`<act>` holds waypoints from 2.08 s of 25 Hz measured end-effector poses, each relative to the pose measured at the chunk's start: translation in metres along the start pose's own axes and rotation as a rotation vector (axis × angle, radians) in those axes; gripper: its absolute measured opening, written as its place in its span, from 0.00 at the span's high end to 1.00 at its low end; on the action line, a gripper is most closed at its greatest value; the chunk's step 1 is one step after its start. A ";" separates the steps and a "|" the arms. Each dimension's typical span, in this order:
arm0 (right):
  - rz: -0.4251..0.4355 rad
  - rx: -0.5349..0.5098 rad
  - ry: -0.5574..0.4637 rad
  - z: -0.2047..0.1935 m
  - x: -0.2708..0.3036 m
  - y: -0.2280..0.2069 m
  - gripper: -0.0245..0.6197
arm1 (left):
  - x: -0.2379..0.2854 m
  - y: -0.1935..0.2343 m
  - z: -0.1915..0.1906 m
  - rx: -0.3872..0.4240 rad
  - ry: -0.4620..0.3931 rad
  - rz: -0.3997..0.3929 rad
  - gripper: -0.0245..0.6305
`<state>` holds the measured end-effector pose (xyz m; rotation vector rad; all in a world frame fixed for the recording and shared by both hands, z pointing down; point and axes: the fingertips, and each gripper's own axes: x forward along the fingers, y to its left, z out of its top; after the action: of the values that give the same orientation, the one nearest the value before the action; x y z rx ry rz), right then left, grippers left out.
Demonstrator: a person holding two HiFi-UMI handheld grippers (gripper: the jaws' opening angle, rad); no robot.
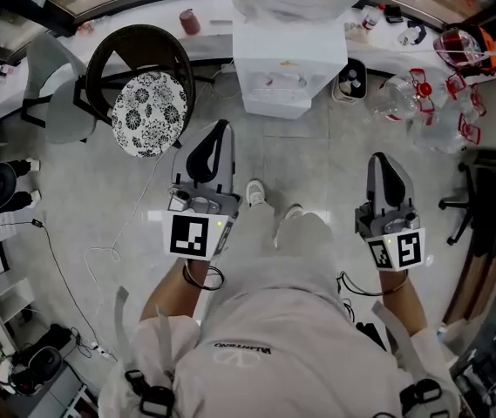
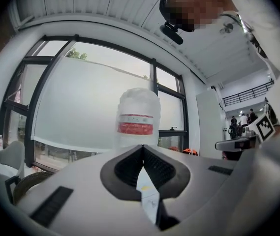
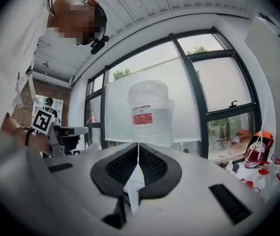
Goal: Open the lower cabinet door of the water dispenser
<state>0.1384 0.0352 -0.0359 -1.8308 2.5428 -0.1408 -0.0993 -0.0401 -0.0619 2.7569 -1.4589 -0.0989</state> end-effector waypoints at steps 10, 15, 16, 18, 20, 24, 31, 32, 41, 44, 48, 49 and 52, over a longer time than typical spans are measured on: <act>0.103 0.017 0.019 -0.094 0.054 -0.014 0.94 | 0.031 -0.003 -0.101 -0.044 0.024 -0.013 0.96; 0.154 0.002 0.032 -0.206 0.073 -0.037 0.94 | 0.051 -0.013 -0.210 -0.028 0.024 -0.048 0.96; 0.163 0.003 0.036 -0.232 0.077 -0.044 0.94 | 0.056 -0.016 -0.234 -0.022 0.021 -0.057 0.96; 0.179 0.004 0.040 -0.285 0.083 -0.060 0.94 | 0.067 -0.025 -0.282 -0.017 0.017 -0.072 0.96; 0.191 0.001 0.040 -0.337 0.089 -0.077 0.94 | 0.076 -0.033 -0.331 -0.010 0.016 -0.084 0.96; 0.197 -0.001 0.019 -0.427 0.108 -0.107 0.94 | 0.092 -0.041 -0.415 0.017 0.012 -0.124 0.96; 0.225 0.011 0.005 -0.540 0.133 -0.134 0.92 | 0.118 -0.043 -0.504 0.059 -0.019 -0.166 0.96; 0.233 0.012 0.000 -0.550 0.137 -0.136 0.90 | 0.122 -0.044 -0.515 0.063 -0.023 -0.175 0.96; 0.213 0.007 -0.019 -0.613 0.170 -0.159 0.78 | 0.147 -0.047 -0.590 0.094 -0.021 -0.231 0.96; 0.221 -0.006 -0.029 -0.625 0.176 -0.171 0.68 | 0.149 -0.045 -0.600 0.101 -0.021 -0.236 0.96; 0.245 -0.015 -0.037 -0.635 0.182 -0.180 0.58 | 0.149 -0.042 -0.609 0.116 -0.016 -0.242 0.96; 0.253 -0.025 -0.034 -0.637 0.185 -0.180 0.58 | 0.148 -0.042 -0.611 0.118 -0.017 -0.241 0.96; 0.269 -0.034 -0.033 -0.642 0.191 -0.181 0.56 | 0.146 -0.044 -0.612 0.120 -0.024 -0.244 0.96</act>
<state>0.2126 -0.1582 0.6265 -1.4662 2.7508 -0.0644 0.0586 -0.1427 0.5400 3.0299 -1.1632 -0.0499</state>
